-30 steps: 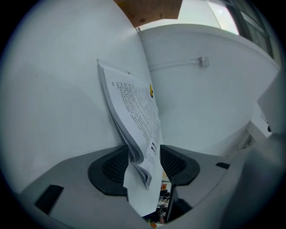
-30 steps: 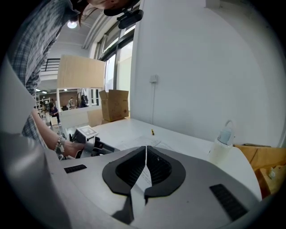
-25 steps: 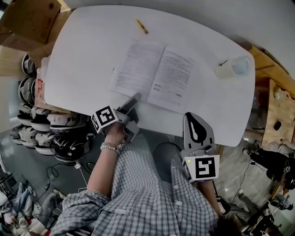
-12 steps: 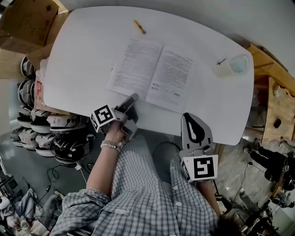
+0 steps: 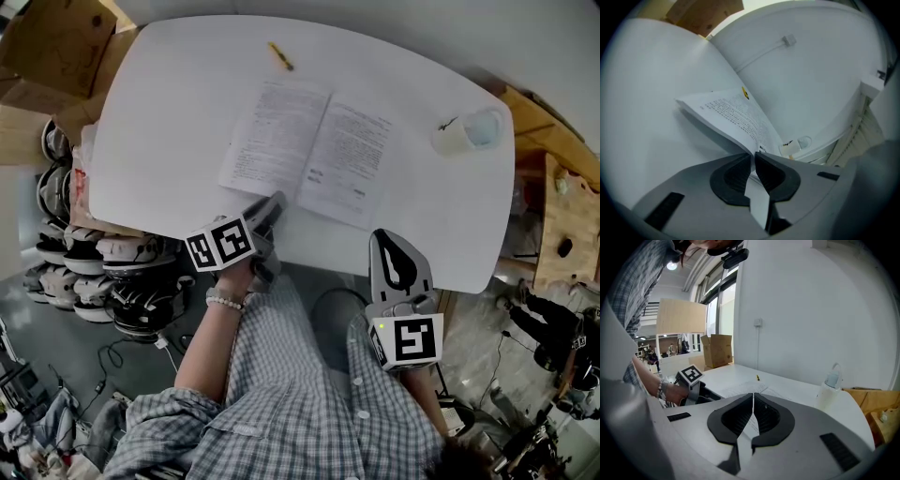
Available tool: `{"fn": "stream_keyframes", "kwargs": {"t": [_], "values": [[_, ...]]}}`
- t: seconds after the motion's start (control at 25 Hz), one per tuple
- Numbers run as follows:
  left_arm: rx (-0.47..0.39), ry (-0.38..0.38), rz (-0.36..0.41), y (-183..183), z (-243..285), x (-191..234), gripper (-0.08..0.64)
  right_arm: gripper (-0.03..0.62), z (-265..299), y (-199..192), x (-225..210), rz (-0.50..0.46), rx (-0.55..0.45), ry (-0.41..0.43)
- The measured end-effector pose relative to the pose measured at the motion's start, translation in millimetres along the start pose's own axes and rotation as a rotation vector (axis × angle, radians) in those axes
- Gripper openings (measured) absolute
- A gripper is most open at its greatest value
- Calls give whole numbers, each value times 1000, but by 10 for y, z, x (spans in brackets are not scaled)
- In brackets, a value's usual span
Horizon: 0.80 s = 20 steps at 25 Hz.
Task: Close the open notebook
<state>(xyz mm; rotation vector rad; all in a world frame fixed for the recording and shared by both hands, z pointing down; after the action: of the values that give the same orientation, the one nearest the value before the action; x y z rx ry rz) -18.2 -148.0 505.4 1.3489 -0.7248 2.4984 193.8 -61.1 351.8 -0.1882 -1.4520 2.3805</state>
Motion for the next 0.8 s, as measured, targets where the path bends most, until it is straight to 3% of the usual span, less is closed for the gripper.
{"fn": "stream_keyframes", "kwargs": {"t": [0.56, 0.8], "values": [[221, 195, 664, -107, 95, -364, 28, 23, 1, -46, 29, 13, 6, -15], [271, 242, 830, -159, 144, -444, 26, 23, 9, -49, 16, 15, 8, -22]]}}
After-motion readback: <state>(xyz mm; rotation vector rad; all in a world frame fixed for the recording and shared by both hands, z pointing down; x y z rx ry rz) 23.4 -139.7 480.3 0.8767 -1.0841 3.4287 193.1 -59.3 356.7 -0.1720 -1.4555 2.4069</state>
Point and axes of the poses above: the fingertips, and each gripper's own axes: z forward along the fingers, x to its left, y out of its top, the point moved 7 cm from there along -z, backward along the fingers, and after that the axes turned 1 degree about x, right-handed, at the moved point
